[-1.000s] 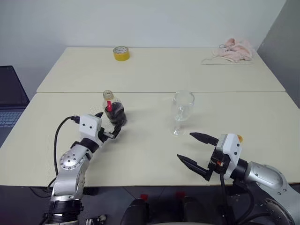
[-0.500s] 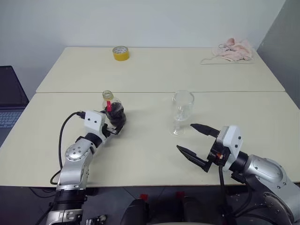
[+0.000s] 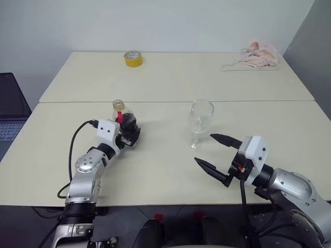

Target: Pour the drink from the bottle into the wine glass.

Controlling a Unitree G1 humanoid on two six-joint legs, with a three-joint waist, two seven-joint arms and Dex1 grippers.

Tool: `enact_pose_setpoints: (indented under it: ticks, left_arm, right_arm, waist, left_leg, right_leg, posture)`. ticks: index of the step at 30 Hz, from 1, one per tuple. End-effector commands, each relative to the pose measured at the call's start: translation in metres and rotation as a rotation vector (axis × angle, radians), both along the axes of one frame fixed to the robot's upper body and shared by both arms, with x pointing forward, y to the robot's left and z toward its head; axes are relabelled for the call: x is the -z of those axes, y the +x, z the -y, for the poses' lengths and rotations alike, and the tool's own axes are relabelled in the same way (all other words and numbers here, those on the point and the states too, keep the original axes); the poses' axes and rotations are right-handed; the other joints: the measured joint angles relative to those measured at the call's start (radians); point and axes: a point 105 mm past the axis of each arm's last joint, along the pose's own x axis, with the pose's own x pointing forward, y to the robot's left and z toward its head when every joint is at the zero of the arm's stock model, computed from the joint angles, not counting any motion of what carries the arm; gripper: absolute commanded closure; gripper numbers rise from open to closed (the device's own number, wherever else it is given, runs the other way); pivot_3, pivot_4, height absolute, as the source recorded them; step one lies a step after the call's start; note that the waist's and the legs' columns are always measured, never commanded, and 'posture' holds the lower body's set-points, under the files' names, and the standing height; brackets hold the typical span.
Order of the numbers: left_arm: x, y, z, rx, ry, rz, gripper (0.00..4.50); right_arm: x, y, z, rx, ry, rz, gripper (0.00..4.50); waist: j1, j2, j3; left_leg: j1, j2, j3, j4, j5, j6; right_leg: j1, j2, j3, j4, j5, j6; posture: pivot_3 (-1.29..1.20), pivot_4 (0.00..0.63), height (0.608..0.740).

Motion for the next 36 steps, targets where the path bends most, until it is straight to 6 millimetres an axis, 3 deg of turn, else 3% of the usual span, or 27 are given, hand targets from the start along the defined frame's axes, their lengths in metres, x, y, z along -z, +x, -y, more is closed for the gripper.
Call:
enact_pose_setpoints:
  ticks: [1,8,15,25,36]
  left_arm:
    - [-0.012,0.003,0.001,0.01,0.012,0.048,0.41]
    - [-0.011,0.001,0.002,0.016,0.004,0.049,2.36]
    - [-0.011,0.001,0.001,0.012,-0.019,0.05,3.52]
    - [-0.043,0.01,0.006,-0.002,-0.02,0.089,3.63]
    - [-0.074,0.026,0.045,0.146,0.009,0.065,3.71]
  right_arm:
    - [-0.009,-0.003,-0.004,-0.016,0.01,0.044,0.0]
    - [-0.005,-0.003,-0.003,-0.014,0.007,0.042,0.0]
    - [-0.004,-0.004,-0.003,-0.011,0.009,0.044,0.0]
    - [-0.013,-0.003,0.009,0.019,0.021,0.055,0.0]
    - [-0.031,-0.009,0.018,0.035,0.033,0.066,0.0]
  waist:
    - [0.0,0.0,0.0]
    - [0.001,0.0,0.0]
    - [0.001,0.0,0.0]
    - [0.002,-0.001,0.0]
    - [-0.001,-0.001,0.001]
  left_leg:
    - [0.0,0.0,0.0,0.0,0.0,0.0]
    - [0.0,0.0,0.0,0.0,0.0,0.0]
    - [0.0,0.0,0.0,0.0,0.0,0.0]
    - [0.0,0.0,0.0,0.001,0.0,0.0]
    - [-0.001,0.0,0.0,0.001,0.0,0.0]
  right_leg:
    - [0.0,0.0,0.0,0.0,0.0,0.0]
    - [0.0,0.0,0.0,0.0,0.0,0.0]
    - [0.0,0.0,0.0,0.0,0.0,0.0]
    - [0.0,0.0,0.0,0.0,0.0,0.0]
    - [0.0,0.0,0.0,0.0,0.0,0.0]
  posture:
    - [0.0,0.15,0.74]
    - [0.0,0.15,0.74]
    - [0.0,0.15,0.74]
    - [0.0,0.15,0.74]
    - [0.0,0.15,0.74]
